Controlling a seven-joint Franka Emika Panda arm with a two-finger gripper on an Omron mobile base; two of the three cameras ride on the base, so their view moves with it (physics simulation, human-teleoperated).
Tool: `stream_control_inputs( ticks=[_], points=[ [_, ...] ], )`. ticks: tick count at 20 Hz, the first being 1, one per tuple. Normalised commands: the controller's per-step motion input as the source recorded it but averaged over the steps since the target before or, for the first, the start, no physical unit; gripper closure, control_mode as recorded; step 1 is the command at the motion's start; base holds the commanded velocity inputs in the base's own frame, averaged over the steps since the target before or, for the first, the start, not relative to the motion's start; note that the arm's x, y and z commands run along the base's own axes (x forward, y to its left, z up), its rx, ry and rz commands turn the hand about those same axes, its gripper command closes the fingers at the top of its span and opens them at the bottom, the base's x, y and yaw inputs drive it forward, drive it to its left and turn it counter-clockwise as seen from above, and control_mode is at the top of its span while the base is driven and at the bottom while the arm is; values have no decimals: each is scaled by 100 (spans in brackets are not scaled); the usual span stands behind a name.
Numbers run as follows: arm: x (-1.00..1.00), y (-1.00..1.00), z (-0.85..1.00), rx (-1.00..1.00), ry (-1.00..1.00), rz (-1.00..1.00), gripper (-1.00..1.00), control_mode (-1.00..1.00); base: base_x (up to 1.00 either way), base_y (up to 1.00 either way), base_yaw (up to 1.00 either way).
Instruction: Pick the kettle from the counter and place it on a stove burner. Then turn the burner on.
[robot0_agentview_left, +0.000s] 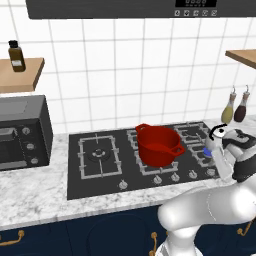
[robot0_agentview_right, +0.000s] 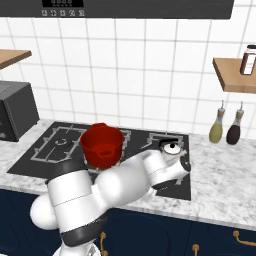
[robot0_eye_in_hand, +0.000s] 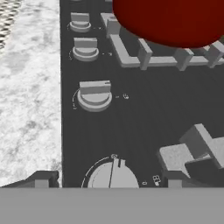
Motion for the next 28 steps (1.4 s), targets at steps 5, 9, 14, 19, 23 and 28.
stream_control_inputs(
  ticks=[5,9,14,19,23,28],
  points=[
    [-9,0,47,2,-24,0,-100,-100,0,0,0],
    [-79,-4,96,8,-68,2,-100,-100,0,0,0],
    [-46,61,100,0,-75,16,-100,-100,0,0,0],
    [-8,100,93,-24,-60,8,-100,-100,0,0,0],
    [-7,25,14,-10,-18,0,-100,-100,0,0,0],
    [8,28,-26,-12,-2,8,-100,-100,0,0,0]
  ],
)
